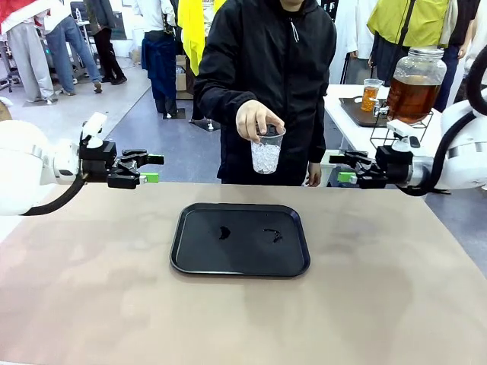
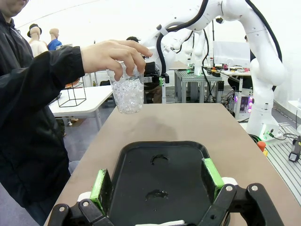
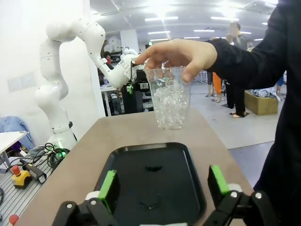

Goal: Pour the drink into the iced cup.
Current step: Open the gripper to release the iced cup you were holding.

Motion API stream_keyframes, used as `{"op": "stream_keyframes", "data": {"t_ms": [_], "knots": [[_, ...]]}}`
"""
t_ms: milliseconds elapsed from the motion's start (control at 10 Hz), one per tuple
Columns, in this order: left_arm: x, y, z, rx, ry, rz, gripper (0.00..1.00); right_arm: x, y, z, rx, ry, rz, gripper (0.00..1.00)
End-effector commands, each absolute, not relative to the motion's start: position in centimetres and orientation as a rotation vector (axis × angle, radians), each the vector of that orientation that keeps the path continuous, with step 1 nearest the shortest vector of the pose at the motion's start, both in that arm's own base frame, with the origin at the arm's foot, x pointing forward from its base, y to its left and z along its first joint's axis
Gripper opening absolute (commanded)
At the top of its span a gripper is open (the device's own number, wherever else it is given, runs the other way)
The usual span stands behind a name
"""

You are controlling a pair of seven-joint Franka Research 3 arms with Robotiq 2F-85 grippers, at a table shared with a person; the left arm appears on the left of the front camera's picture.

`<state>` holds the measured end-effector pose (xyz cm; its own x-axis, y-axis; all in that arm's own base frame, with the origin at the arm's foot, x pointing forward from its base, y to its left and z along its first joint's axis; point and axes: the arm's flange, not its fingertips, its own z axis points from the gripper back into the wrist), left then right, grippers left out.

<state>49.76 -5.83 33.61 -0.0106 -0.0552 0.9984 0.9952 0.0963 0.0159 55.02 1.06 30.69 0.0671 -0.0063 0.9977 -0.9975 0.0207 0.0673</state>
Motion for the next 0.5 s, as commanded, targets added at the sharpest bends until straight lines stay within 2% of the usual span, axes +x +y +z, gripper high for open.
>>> {"op": "stream_keyframes", "data": {"t_ms": [0, 400], "knots": [[49.70, -6.00, 33.80, -1.093, -1.231, -1.169, 1.00, 54.30, 0.76, 30.84, 1.211, -1.201, 1.172, 1.00], [49.70, -6.00, 33.80, -1.093, -1.231, -1.169, 1.00, 55.02, 1.06, 30.69, 1.229, -1.173, 1.142, 1.00]]}}
